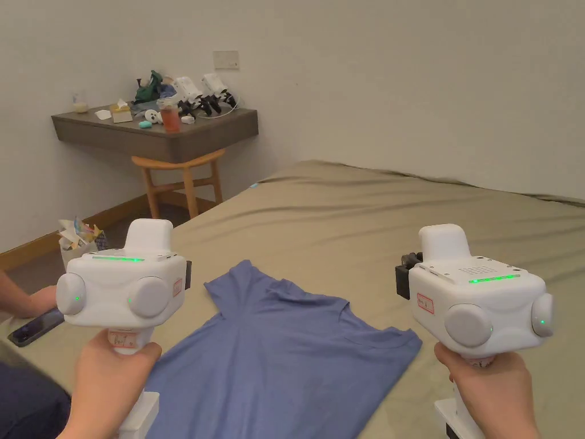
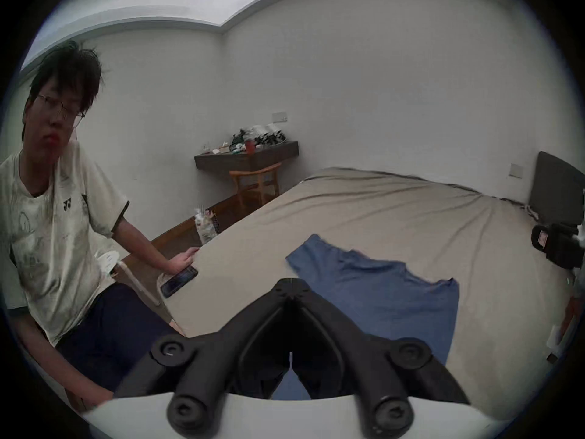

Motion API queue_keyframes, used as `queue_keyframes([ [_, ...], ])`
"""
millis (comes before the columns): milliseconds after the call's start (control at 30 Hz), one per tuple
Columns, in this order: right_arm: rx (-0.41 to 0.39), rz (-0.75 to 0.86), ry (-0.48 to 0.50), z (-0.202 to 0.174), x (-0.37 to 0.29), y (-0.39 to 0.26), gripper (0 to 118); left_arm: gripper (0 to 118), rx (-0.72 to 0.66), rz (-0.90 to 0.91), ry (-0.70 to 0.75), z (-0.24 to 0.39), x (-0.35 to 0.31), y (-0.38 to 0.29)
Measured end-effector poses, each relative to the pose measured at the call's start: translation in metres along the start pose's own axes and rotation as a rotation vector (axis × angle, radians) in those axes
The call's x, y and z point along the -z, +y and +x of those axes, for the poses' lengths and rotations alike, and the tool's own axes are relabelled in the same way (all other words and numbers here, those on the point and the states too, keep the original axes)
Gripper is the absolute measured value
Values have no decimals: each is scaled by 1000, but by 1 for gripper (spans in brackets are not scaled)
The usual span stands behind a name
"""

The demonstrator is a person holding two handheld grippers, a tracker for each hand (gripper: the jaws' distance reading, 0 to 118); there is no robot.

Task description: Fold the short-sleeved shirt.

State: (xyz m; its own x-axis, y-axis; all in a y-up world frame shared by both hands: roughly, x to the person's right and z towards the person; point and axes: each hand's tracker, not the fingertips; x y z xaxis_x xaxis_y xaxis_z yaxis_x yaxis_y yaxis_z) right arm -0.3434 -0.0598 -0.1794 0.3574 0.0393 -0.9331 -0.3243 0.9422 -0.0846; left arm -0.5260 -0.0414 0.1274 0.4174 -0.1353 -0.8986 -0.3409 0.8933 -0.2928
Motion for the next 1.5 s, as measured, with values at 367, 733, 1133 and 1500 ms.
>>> queue_keyframes([
  [367,2,-130,-70,59,39,-36,3,104,104,-342,-317,130,123,-72],
  [733,66,-249,-56,118,81,-103,3,102,172,-465,-387,200,182,-148],
  [1133,160,-273,-54,135,77,-128,3,6,-17,-429,-425,150,190,-130],
  [1500,191,-89,-246,218,-62,-91,3,5,60,-215,-675,232,108,-39],
])
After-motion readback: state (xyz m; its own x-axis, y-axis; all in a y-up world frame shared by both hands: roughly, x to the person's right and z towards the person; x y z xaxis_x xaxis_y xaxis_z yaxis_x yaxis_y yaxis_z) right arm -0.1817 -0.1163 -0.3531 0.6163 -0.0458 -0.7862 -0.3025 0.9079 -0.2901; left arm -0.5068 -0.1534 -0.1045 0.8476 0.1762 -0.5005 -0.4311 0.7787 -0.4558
